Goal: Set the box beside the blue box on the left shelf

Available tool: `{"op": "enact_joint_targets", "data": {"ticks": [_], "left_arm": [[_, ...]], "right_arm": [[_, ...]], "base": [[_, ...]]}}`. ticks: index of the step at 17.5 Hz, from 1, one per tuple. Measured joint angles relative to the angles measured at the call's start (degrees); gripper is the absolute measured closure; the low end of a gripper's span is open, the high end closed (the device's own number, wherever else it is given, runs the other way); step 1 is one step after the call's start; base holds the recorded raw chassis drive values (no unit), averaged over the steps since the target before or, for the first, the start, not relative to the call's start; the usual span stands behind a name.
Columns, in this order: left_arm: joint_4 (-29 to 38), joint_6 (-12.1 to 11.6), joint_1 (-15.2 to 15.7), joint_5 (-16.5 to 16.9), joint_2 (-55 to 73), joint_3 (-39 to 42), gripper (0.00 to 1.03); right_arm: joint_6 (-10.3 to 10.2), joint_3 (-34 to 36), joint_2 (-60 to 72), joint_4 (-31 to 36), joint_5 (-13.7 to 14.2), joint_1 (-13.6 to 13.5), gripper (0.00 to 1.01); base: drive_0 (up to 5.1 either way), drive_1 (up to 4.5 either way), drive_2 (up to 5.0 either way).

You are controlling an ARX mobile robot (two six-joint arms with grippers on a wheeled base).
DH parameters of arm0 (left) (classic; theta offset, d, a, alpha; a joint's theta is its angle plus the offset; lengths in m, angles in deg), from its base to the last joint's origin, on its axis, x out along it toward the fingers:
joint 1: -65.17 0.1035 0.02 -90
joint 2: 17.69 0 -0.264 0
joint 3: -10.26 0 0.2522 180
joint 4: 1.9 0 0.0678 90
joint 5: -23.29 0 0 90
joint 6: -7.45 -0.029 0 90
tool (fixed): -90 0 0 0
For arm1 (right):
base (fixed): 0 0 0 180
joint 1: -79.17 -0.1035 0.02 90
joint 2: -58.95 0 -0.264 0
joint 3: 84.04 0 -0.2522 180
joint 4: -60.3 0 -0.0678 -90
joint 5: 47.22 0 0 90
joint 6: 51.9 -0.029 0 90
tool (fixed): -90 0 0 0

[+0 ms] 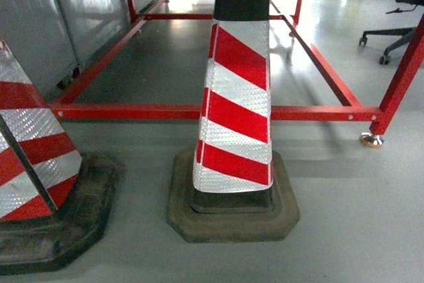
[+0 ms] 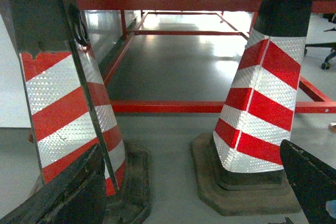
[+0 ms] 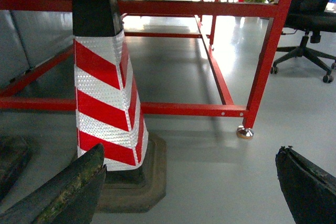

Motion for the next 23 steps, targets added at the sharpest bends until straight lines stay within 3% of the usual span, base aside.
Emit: {"op": "enact_joint_targets", "data": {"ticks": [23], "left_arm": [[0.0, -0.5, 0.0, 0.1, 0.0, 0.0, 0.05]], "right_arm": [[0.1, 0.0, 0.0, -0.1, 0.0, 0.0, 0.03]], "base": [[0.0, 0.00, 0.0]]}}
